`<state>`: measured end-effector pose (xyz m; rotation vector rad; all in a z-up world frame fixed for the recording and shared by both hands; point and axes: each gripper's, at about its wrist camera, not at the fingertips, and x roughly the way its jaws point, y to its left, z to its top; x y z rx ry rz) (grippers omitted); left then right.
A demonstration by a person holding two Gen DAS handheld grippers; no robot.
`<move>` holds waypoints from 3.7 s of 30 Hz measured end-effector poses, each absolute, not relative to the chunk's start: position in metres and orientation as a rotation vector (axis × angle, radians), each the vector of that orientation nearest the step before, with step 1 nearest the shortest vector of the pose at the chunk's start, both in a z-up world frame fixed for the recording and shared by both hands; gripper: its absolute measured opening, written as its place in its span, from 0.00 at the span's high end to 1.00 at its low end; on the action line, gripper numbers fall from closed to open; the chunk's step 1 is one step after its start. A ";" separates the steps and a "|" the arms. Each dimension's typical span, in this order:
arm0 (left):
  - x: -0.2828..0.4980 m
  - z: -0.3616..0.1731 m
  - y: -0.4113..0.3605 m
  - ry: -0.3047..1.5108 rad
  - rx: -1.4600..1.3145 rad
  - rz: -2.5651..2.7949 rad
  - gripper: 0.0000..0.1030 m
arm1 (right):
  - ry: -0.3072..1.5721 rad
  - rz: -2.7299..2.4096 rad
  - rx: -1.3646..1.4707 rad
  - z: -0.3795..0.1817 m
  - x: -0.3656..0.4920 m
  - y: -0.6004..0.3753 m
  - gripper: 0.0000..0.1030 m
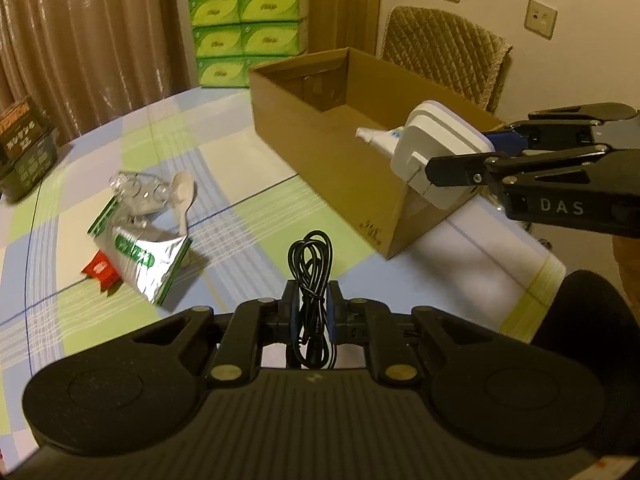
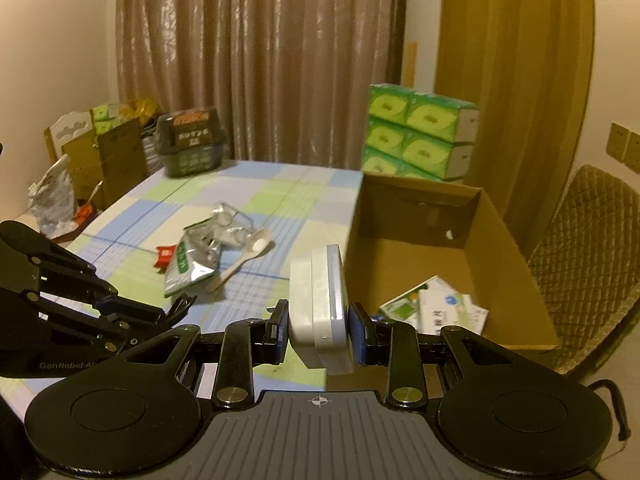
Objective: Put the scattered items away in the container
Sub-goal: 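Carry the charger and cable over the cardboard box with both tools, then open the right tool to drop the charger while the left tool releases the cable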
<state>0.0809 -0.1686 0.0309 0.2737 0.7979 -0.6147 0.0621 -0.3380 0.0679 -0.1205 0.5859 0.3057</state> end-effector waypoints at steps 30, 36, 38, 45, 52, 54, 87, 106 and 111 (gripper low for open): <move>0.125 0.063 -0.298 0.718 0.262 -0.745 0.90 | 0.558 0.142 -0.072 0.081 0.110 -0.443 0.73; 0.139 0.060 -0.311 0.725 0.247 -0.748 0.90 | 0.562 0.134 -0.064 0.078 0.121 -0.449 0.73; 0.143 0.059 -0.314 0.727 0.238 -0.746 0.90 | 0.563 0.133 -0.062 0.077 0.125 -0.451 0.73; 0.158 0.056 -0.320 0.739 0.194 -0.741 0.90 | 0.568 0.131 -0.062 0.073 0.133 -0.454 0.73; 0.170 0.051 -0.323 0.745 0.152 -0.732 0.90 | 0.576 0.126 -0.056 0.068 0.144 -0.457 0.73; 0.174 0.048 -0.323 0.751 0.137 -0.732 0.90 | 0.580 0.127 -0.054 0.066 0.147 -0.458 0.73; 0.176 0.032 -0.296 0.736 0.167 -0.655 0.74 | 0.594 0.153 -0.053 0.056 0.164 -0.444 0.73; 0.177 0.026 -0.283 0.752 0.143 -0.626 0.60 | 0.558 0.130 0.017 0.053 0.155 -0.447 0.28; 0.172 0.023 -0.277 0.760 0.144 -0.618 0.54 | 0.572 0.122 0.044 0.050 0.140 -0.445 0.28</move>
